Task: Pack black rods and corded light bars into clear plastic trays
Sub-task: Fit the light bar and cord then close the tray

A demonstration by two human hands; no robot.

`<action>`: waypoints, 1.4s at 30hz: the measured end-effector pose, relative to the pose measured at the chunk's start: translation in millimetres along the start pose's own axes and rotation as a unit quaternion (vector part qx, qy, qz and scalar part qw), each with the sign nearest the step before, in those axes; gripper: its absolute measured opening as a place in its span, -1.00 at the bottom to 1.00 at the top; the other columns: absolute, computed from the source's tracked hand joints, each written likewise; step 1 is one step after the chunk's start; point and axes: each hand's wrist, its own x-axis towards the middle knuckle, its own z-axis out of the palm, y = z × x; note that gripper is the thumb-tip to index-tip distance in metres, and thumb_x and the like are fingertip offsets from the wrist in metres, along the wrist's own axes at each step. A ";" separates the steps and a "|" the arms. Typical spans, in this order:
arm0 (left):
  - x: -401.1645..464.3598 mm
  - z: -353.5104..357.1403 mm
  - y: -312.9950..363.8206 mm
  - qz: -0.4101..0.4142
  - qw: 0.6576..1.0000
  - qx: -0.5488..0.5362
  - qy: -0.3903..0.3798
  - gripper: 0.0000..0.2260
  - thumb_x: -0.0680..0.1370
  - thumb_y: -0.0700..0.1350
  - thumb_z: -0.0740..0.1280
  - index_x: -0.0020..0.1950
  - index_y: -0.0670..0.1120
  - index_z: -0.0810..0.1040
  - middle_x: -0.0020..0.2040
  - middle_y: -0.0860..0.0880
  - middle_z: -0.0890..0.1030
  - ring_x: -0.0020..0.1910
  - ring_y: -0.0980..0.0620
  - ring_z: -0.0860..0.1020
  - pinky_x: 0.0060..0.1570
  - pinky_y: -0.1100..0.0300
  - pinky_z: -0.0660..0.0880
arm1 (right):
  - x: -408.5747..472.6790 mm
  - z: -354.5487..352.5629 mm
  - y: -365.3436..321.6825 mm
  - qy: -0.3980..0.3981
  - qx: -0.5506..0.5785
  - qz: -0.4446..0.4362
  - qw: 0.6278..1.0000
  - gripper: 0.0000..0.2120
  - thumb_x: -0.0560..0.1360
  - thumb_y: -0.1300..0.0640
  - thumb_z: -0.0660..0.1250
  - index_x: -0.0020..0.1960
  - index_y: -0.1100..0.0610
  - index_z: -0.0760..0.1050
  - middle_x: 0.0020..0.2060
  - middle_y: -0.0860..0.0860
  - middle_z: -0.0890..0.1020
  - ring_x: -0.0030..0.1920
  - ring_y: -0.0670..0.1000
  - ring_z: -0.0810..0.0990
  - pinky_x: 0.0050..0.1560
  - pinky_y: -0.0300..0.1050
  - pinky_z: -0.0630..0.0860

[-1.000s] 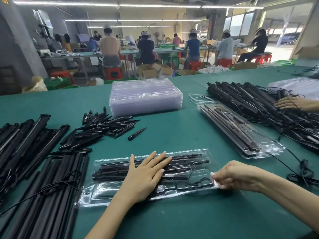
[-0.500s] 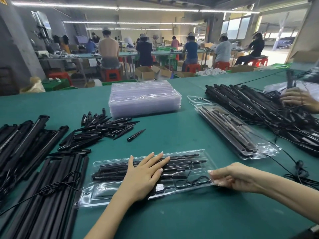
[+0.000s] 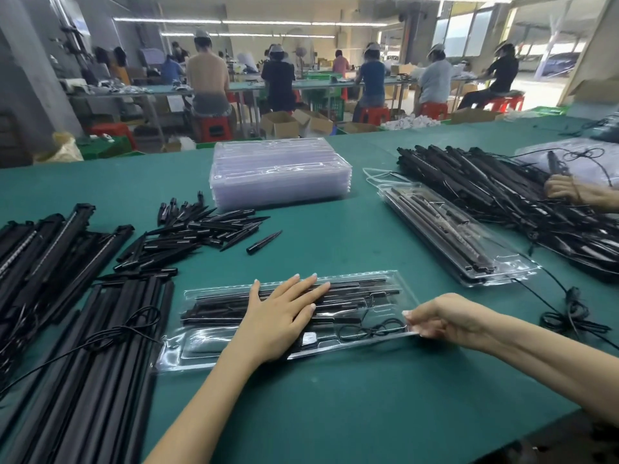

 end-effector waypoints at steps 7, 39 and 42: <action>0.7 -0.4 -0.7 0.016 0.999 -0.045 0.016 -0.60 0.67 0.04 0.00 0.44 0.42 0.02 0.51 0.31 0.05 0.49 0.30 -0.01 0.46 -0.17 -0.25 | -3.2 -2.8 4.1 -0.014 -0.035 -0.021 0.999 -0.89 0.43 0.37 0.39 -0.27 0.34 0.54 -0.57 0.04 0.53 -0.59 -0.10 0.48 -0.52 -0.32 0.44; 12.5 -6.7 -16.4 -0.303 0.942 -0.023 0.140 -0.56 0.65 0.09 -0.10 0.54 0.20 -0.04 0.48 0.03 0.17 0.51 -0.04 0.00 0.26 -0.47 -0.27 | 13.7 179.8 -1.8 0.006 0.284 -0.045 0.958 -0.82 0.42 0.37 0.42 0.00 0.32 0.49 -0.12 0.21 0.58 0.01 0.18 0.65 0.03 0.03 0.58; 9.8 -4.8 -15.1 -0.310 0.936 -0.026 0.161 -0.56 0.64 0.10 -0.09 0.54 0.19 -0.01 0.46 0.03 0.20 0.49 -0.05 0.04 0.27 -0.47 -0.25 | 14.7 182.3 -1.7 0.027 0.269 -0.057 0.961 -0.85 0.41 0.36 0.42 -0.06 0.29 0.50 -0.20 0.19 0.58 -0.13 0.14 0.68 -0.21 -0.10 0.62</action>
